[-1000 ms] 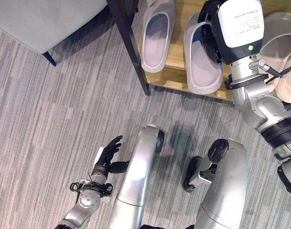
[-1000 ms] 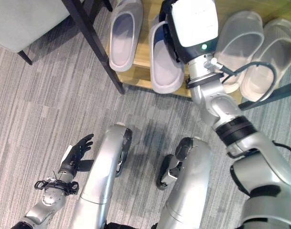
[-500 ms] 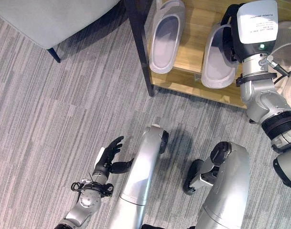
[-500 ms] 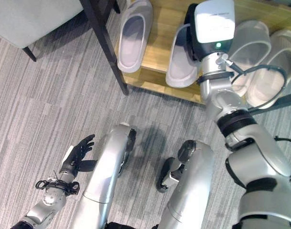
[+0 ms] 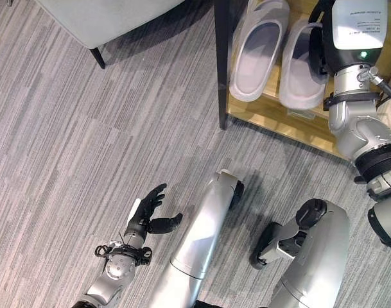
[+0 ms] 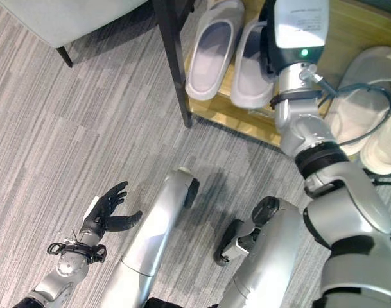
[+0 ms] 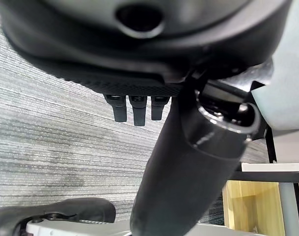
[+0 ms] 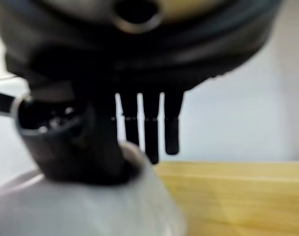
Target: Arrange the slippers neatly on the shoe rack.
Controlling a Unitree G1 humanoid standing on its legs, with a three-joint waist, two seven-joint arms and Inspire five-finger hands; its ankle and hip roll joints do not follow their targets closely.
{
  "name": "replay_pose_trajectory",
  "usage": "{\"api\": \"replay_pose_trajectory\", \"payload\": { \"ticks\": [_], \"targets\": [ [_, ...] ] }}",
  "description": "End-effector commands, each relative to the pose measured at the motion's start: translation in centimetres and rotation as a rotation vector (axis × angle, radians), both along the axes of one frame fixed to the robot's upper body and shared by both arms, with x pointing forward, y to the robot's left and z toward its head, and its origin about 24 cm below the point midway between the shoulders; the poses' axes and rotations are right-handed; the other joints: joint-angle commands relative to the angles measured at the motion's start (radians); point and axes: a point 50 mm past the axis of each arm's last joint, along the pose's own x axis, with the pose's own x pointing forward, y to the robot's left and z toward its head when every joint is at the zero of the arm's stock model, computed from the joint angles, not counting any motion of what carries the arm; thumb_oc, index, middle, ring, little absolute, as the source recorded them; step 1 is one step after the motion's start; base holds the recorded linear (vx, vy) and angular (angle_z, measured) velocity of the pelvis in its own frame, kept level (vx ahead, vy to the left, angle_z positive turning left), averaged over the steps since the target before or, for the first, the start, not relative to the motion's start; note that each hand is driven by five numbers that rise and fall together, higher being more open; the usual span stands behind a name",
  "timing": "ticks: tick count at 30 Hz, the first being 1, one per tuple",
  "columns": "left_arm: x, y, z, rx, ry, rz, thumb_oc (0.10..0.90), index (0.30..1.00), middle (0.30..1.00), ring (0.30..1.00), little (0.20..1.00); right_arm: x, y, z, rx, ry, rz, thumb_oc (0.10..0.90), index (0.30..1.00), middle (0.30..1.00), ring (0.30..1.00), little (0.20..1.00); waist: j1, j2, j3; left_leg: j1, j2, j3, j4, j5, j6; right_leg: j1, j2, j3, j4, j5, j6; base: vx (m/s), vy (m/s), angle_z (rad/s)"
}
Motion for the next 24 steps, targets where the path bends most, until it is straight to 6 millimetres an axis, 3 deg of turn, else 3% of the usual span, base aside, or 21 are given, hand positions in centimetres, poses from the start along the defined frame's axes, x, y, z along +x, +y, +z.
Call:
{"api": "replay_pose_trajectory", "payload": {
  "ticks": [1, 9, 15, 24],
  "targets": [
    [-0.3, -1.6, 2.2, -0.062, -0.112, -0.094, 0.800, 0.900, 0.900, 0.900, 0.900, -1.8, 1.2, 6.2, -0.045, -0.226, 0.039, 0.800, 0.900, 0.900, 0.900, 0.900, 0.024, 0.031, -0.030, -0.001, 0.044, -0.038, -0.062, -0.048, -0.043, -0.021, 0.034, 0.007, 0.025, 0.126, -0.110, 0.00, 0.000, 0.00],
    [-0.3, -0.9, 2.1, -0.054, -0.100, -0.067, 0.800, 0.900, 0.900, 0.900, 0.900, -1.7, 2.4, 6.1, -0.014, -0.170, 0.126, 0.800, 0.900, 0.900, 0.900, 0.900, -0.005, -0.005, -0.030, -0.001, 0.062, -0.021, -0.058, -0.041, -0.051, -0.043, 0.050, 0.030, 0.050, 0.127, -0.117, -0.01, 0.000, -0.03],
    [-0.7, 0.4, 2.0, -0.045, -0.079, -0.018, 0.800, 0.900, 0.900, 0.900, 0.900, -1.7, 4.4, 5.8, 0.001, -0.072, 0.276, 0.800, 0.900, 0.900, 0.900, 0.900, -0.022, -0.027, -0.030, -0.001, 0.070, -0.018, -0.056, -0.035, -0.061, -0.054, 0.052, 0.039, 0.061, 0.129, -0.119, -0.01, 0.004, -0.04],
    [-1.8, 1.8, 1.2, -0.007, -0.020, 0.001, 0.800, 0.900, 0.900, 0.900, 0.900, -2.2, 6.2, 4.6, 0.018, 0.073, 0.461, 0.800, 0.900, 0.900, 0.900, 0.900, -0.042, -0.039, -0.030, -0.001, 0.075, -0.011, -0.074, -0.020, -0.071, -0.066, 0.054, 0.050, 0.070, 0.132, -0.119, -0.03, 0.014, -0.05]
  ]
}}
